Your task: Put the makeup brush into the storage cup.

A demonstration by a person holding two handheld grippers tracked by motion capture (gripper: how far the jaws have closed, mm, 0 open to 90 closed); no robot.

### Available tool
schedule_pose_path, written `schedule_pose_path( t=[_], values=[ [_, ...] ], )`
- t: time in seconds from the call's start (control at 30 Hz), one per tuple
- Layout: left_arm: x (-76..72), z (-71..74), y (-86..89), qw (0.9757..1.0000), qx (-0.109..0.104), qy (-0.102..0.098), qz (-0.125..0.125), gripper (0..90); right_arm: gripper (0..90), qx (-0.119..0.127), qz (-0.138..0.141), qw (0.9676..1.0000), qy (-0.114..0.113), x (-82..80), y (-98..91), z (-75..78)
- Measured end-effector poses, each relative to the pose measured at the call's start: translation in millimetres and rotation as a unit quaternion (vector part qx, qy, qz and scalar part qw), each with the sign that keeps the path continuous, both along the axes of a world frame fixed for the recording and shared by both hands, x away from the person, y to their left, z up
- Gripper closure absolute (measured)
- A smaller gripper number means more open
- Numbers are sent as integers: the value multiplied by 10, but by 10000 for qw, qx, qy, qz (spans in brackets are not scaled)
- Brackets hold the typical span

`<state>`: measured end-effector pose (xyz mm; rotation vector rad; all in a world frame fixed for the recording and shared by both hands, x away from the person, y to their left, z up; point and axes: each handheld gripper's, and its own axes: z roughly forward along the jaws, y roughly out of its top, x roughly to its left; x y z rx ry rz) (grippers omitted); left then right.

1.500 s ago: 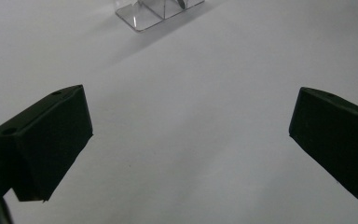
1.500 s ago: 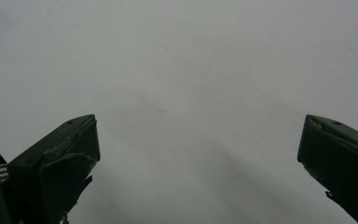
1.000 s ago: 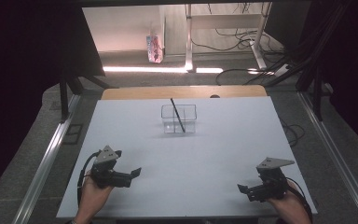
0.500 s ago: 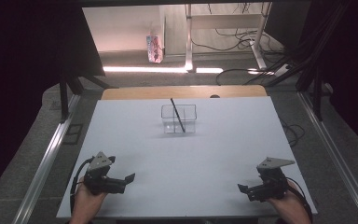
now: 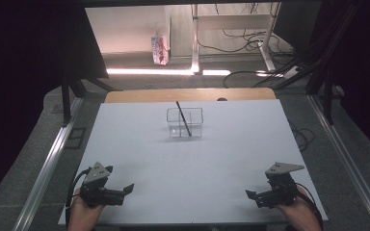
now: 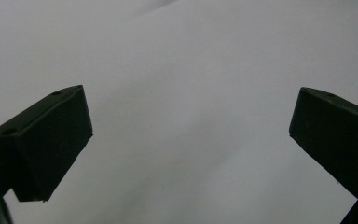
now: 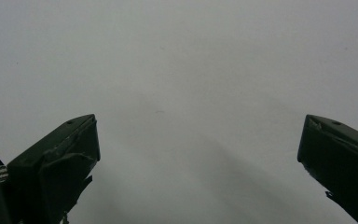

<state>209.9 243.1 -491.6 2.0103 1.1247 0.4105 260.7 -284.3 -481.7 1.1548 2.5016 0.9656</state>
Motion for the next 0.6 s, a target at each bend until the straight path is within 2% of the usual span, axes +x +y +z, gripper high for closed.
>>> schedule_pose_path(
  t=[0.6],
  values=[
    [-132, -48, 98, 9998, 79, 115, 131, 0, 0, -14, -1, 10000, 13, 1, 2, -8]
  ],
)
